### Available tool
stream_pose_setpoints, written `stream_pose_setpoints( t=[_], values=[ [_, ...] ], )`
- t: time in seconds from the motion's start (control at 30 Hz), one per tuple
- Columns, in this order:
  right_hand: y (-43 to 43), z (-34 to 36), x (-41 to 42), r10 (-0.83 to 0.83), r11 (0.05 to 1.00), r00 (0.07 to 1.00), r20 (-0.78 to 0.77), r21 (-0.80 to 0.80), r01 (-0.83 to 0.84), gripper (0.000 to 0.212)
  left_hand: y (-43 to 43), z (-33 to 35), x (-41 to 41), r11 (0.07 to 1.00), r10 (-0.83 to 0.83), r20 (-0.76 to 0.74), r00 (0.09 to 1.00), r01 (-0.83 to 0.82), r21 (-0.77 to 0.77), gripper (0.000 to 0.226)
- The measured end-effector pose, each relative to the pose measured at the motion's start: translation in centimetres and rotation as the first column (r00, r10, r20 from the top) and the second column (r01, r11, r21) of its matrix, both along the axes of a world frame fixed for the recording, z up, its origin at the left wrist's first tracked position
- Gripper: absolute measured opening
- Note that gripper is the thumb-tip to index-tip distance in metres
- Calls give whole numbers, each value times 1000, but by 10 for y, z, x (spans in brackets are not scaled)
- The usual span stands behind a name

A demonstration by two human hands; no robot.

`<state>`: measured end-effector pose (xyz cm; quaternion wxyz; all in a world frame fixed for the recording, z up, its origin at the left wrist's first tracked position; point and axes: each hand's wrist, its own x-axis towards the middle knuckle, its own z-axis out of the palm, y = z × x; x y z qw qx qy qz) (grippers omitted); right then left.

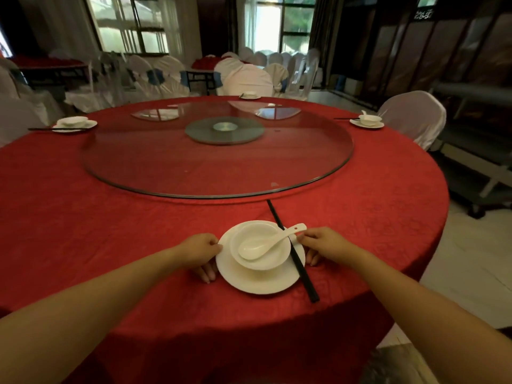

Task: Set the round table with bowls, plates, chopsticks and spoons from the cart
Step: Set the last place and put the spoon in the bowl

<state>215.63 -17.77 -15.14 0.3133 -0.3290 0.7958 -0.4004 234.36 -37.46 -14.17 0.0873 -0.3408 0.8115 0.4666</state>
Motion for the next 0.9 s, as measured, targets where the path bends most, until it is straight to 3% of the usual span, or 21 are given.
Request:
stream_pose_setpoints(
  t=[0.27, 0.9],
  values=[
    [-5, 6, -1, -16, 999, 994, 109, 47, 11, 21, 0, 4, -9, 999, -26, 68, 997, 29, -35, 32],
    [4, 8, -10, -30, 998, 993, 118, 65, 22, 14, 5, 16, -13, 999, -18, 61, 998, 15, 47, 31]
  ],
)
